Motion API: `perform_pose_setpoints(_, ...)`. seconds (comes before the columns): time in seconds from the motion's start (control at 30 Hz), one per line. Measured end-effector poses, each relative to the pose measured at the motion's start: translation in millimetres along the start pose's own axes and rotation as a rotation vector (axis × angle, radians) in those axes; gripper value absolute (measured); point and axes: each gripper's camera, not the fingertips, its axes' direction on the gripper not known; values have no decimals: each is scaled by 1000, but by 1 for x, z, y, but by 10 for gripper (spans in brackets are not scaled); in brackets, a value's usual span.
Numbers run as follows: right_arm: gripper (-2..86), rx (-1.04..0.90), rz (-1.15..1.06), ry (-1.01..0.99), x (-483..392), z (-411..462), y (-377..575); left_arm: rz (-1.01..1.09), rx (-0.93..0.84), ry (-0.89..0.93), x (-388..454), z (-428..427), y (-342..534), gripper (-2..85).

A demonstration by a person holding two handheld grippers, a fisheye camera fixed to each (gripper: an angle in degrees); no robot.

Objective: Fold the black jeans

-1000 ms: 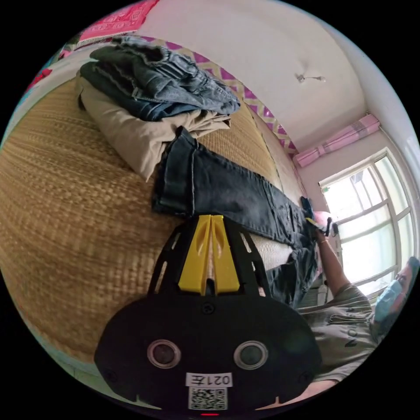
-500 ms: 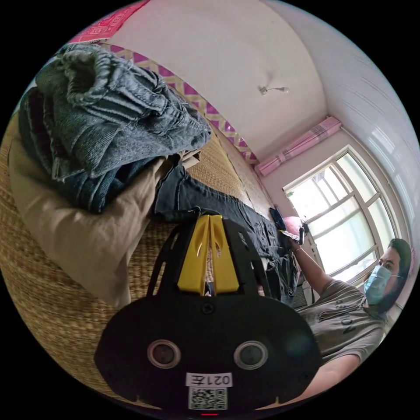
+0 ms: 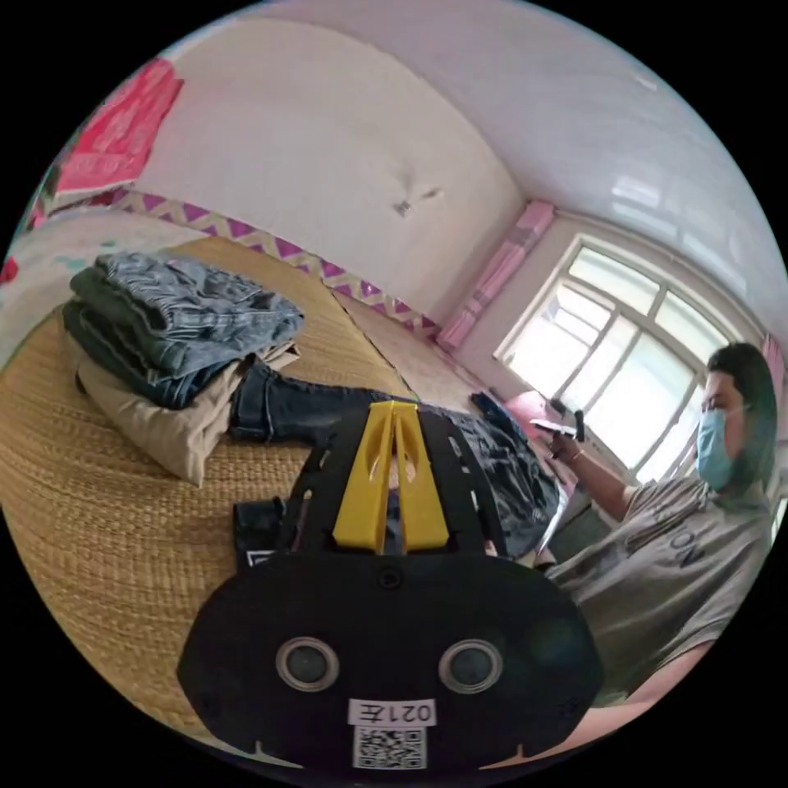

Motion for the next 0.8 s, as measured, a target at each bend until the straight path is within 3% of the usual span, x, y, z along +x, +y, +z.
perform_pose_setpoints(0.13, -6, -26, -56, -82, -12, -112, 60, 83, -104, 47, 65, 2, 33, 65)
perform_pose_setpoints(0.27, 35, -123, 58, -3, 27, -175, 148, -6, -103, 152, 83, 1, 77, 58)
perform_pose_setpoints(0.33, 65, -137, 154, 12, 58, -200, 184, -77, -65, 79, 85, -5, 98, 6)
perform_pose_setpoints(0.47, 90, -80, 416, -14, 123, -261, 242, -300, 67, -125, 85, -31, 149, -6)
perform_pose_setpoints(0.6, 92, -29, 616, -44, 175, -290, 259, -438, 137, -175, 81, -47, 179, -2)
perform_pose_setpoints(0.8, 91, -11, 811, -255, 266, -276, 241, -488, 147, -155, 78, -63, 191, 63)
